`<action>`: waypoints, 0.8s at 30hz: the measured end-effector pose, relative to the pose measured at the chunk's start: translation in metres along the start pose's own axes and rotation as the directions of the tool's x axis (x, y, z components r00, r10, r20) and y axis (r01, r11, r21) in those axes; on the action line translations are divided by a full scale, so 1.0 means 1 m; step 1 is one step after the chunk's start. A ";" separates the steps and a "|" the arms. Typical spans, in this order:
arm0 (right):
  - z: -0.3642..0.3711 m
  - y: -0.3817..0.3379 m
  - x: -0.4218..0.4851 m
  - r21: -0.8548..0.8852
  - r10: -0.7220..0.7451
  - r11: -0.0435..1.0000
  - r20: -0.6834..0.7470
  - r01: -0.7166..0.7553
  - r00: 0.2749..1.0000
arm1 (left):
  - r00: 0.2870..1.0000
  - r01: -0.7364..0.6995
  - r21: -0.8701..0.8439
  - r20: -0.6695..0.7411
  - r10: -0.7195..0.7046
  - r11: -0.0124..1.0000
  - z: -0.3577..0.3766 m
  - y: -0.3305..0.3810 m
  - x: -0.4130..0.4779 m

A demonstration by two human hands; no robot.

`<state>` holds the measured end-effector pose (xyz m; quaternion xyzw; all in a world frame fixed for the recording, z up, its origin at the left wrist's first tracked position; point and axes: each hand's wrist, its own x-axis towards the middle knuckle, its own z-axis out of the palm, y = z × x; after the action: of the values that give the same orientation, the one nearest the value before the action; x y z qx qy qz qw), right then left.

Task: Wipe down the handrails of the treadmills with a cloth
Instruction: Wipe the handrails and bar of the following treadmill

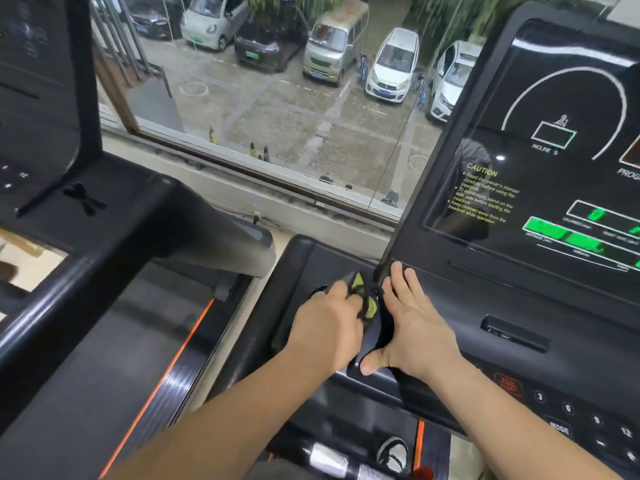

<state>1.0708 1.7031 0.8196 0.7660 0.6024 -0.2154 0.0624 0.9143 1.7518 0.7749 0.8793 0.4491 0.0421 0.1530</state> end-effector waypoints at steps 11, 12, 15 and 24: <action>-0.002 -0.006 -0.003 -0.040 0.028 0.999 0.031 -0.027 0.999 | 0.967 -0.097 0.435 0.253 -0.018 0.895 -0.033 -0.014 0.009; -0.002 -0.006 -0.003 -0.038 0.028 0.999 0.029 -0.027 0.999 | 0.958 -0.141 0.497 0.287 -0.009 0.856 -0.032 -0.005 0.011; -0.001 -0.005 -0.004 -0.033 0.028 0.999 0.026 -0.027 0.999 | 0.939 -0.195 0.559 0.343 -0.011 0.806 -0.027 0.004 0.015; -0.005 -0.009 -0.010 -0.078 0.022 0.997 0.006 -0.022 1.000 | 0.813 0.253 -0.192 0.573 -0.101 0.948 -0.068 -0.021 0.039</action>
<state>1.0615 1.6987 0.8294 0.7689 0.6017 -0.1934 0.0967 0.9068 1.8102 0.8310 0.7793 0.4562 -0.1717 0.3937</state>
